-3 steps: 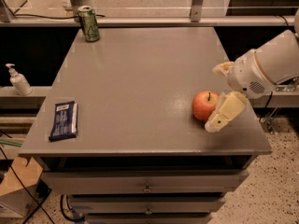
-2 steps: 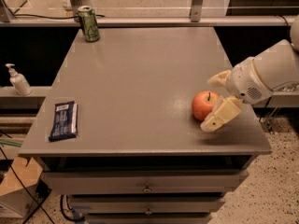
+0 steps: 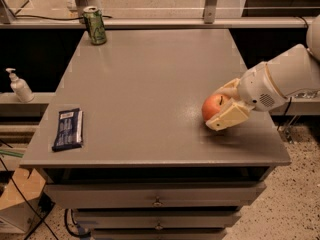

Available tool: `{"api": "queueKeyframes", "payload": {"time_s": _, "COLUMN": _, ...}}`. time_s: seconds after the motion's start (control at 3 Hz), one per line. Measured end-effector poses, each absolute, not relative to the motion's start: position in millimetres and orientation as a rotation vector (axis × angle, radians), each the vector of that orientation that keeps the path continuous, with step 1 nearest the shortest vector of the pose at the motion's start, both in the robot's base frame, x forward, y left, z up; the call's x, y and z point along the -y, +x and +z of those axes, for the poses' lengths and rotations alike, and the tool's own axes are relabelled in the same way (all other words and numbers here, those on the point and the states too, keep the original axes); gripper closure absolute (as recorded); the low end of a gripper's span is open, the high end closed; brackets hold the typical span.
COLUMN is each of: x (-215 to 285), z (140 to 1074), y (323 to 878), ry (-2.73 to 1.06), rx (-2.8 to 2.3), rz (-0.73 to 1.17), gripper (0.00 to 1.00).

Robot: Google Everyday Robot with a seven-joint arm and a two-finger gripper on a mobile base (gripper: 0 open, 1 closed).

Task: Move apple near green can

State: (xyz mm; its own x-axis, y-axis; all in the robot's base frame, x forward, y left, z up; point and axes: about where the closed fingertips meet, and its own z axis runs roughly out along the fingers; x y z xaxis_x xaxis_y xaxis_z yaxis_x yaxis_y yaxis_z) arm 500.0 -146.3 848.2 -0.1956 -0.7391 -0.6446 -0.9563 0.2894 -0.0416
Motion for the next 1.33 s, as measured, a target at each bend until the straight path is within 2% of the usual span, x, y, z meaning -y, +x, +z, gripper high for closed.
{"api": "queueKeyframes", "payload": {"time_s": 0.33, "x": 131, "z": 870, "y": 502, "ry": -1.489, "rx": -1.950, "rz": 0.509, "gripper": 0.87}}
{"api": "queueKeyframes", "payload": {"time_s": 0.67, "x": 129, "z": 871, "y": 502, "ry": -1.492, "rx": -1.948, "rz": 0.510, "gripper": 1.00}}
{"api": "queueKeyframes", "payload": {"time_s": 1.33, "x": 105, "z": 872, "y": 532, "ry": -1.381, "rx": -1.871, "rz": 0.622, "gripper": 1.00}}
